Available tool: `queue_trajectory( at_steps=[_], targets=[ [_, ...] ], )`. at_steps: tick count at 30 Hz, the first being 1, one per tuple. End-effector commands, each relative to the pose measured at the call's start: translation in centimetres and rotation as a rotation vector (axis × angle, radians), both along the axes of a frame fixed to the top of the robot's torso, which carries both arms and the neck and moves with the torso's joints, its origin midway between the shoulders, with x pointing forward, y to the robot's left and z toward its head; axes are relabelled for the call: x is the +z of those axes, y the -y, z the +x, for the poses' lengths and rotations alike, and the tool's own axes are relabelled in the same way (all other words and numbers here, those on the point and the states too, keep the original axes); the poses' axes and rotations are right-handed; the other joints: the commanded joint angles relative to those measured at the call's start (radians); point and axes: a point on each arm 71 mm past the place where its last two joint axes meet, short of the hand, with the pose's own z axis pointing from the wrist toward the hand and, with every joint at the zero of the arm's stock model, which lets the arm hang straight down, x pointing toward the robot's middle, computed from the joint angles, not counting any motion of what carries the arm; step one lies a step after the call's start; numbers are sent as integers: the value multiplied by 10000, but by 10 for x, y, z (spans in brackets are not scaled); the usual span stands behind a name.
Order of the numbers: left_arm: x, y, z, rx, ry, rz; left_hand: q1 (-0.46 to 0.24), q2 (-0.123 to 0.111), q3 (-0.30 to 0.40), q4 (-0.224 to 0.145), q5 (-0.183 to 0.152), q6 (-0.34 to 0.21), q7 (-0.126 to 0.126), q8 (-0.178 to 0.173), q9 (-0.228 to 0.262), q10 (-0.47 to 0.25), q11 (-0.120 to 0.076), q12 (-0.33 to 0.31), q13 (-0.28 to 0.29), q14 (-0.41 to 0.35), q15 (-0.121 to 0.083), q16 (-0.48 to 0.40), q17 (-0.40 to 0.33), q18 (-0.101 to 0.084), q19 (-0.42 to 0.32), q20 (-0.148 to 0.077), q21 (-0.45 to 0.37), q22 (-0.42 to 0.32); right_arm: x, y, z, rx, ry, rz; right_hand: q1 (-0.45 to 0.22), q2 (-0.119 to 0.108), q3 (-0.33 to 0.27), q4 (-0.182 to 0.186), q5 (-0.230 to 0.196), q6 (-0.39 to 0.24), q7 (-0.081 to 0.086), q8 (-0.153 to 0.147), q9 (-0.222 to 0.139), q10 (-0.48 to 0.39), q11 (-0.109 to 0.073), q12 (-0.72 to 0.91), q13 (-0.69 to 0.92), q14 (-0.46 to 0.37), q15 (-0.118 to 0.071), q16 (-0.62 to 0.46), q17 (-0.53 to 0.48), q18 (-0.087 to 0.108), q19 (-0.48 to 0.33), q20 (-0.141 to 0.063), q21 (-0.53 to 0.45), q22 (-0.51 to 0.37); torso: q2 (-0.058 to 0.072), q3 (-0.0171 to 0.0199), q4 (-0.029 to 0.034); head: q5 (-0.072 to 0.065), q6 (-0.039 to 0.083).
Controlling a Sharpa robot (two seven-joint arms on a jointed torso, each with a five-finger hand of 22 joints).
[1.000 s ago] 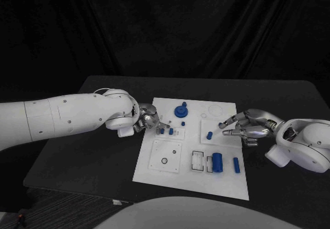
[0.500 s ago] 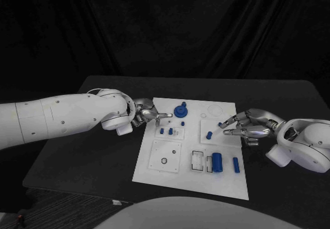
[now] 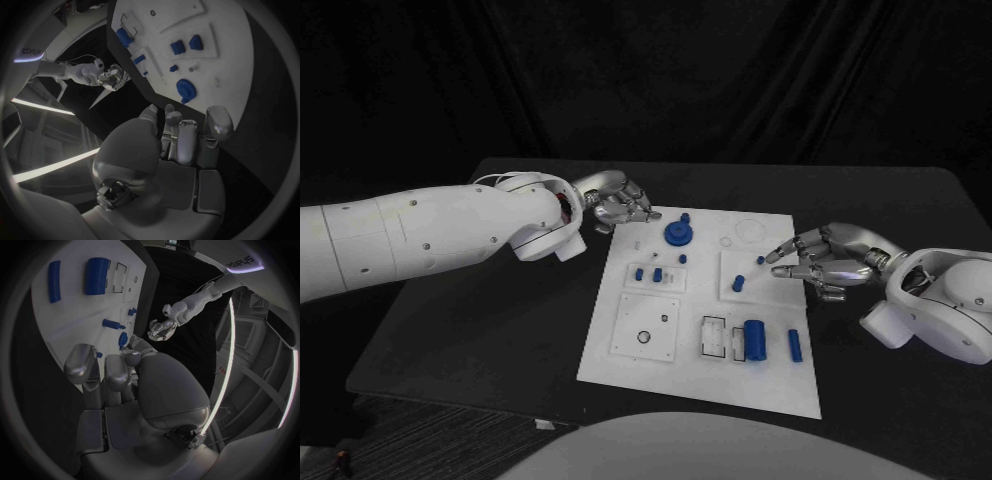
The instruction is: Assemble the parts on the task board
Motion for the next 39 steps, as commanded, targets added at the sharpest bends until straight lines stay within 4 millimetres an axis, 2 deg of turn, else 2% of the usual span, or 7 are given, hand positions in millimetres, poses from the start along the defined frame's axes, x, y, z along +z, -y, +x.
queue_trajectory(
  at_steps=[1,3,4,5,12,19,39],
  targets=[
    [19,16,1,-1943,2465,-934,1197,-112,755,-190,38,-190,384,-954,-996,-1995,394,-1792,-1157,-3836,399,-2357,-1570,103,-1654,220,-1424,648,6,-1,2,-40,535,325,-12,-24,7,103,63,100,-10,77,-42,21,-45,-276,-290,-55,11,-203,-262,223,-1,-4,-248,1023,-2,2,-3,-38,-1],
    [21,23,5,-2791,3268,-663,1982,-363,1587,-143,-551,-286,434,-1833,-2074,-2060,625,-3493,-2829,-4629,658,-3171,-2478,56,-1561,269,-1041,743,6,-1,2,34,566,376,-20,-30,4,126,64,113,-17,85,-60,46,-52,-326,-342,-43,5,-200,-238,222,11,-10,-247,1019,4,-3,15,-68,-1],
    [20,26,6,-3140,3577,-480,1980,-478,1663,-65,-568,-273,489,-1952,-2247,-1942,585,-3675,-3087,-4568,566,-3221,-2589,-7,-1436,346,-892,780,7,-1,1,70,570,395,-20,-30,4,126,64,113,-17,85,-60,46,-52,-326,-342,-43,5,-200,-238,222,11,-10,-247,1019,7,-6,23,-73,-1],
    [20,30,7,-3494,3848,-258,2322,-1016,2539,198,-806,170,-77,-2673,-3353,-1135,97,-5065,-4997,-2930,31,-3739,-3724,112,423,110,766,1161,7,-2,1,103,571,412,-22,-33,3,137,65,116,-20,86,-71,53,-55,-366,-386,-38,1,-209,-243,223,14,-13,-261,1013,4,-2,21,-74,-1],
    [-4,53,12,-5887,4917,2083,2147,-1702,3180,301,-1565,534,-489,-3657,-4747,-1134,-54,-6660,-7432,-659,-365,-3317,-3954,-294,2146,-10,2309,1631,7,0,0,268,555,494,-38,-40,-3,173,52,115,-23,85,-100,75,-59,-435,-456,-26,-4,-225,-252,219,30,-19,-251,1012,27,-7,-18,-218,-1],
    [-17,68,4,-7552,6246,3123,915,-2190,2244,740,-2275,972,-904,-3745,-5176,169,-445,-6398,-7938,84,-587,-2769,-3740,-410,2602,-114,2712,1786,8,6,-2,211,606,536,-82,-52,-25,240,-22,117,-24,87,-140,84,-58,-532,-550,-9,-6,-243,-257,215,44,-23,-256,1007,118,-31,-26,-449,-1],
    [-28,73,7,-7347,5928,3999,1003,-2004,1890,384,-2051,953,-898,-3772,-5613,181,-185,-6761,-8266,853,-527,-1621,-3020,-554,3091,-166,3322,1996,6,11,-2,275,455,495,-95,-64,-36,274,-54,110,-26,84,-167,36,-61,-672,-702,-12,-6,-286,-312,217,46,-25,-284,997,284,-82,-169,-370,-1]
  ],
)
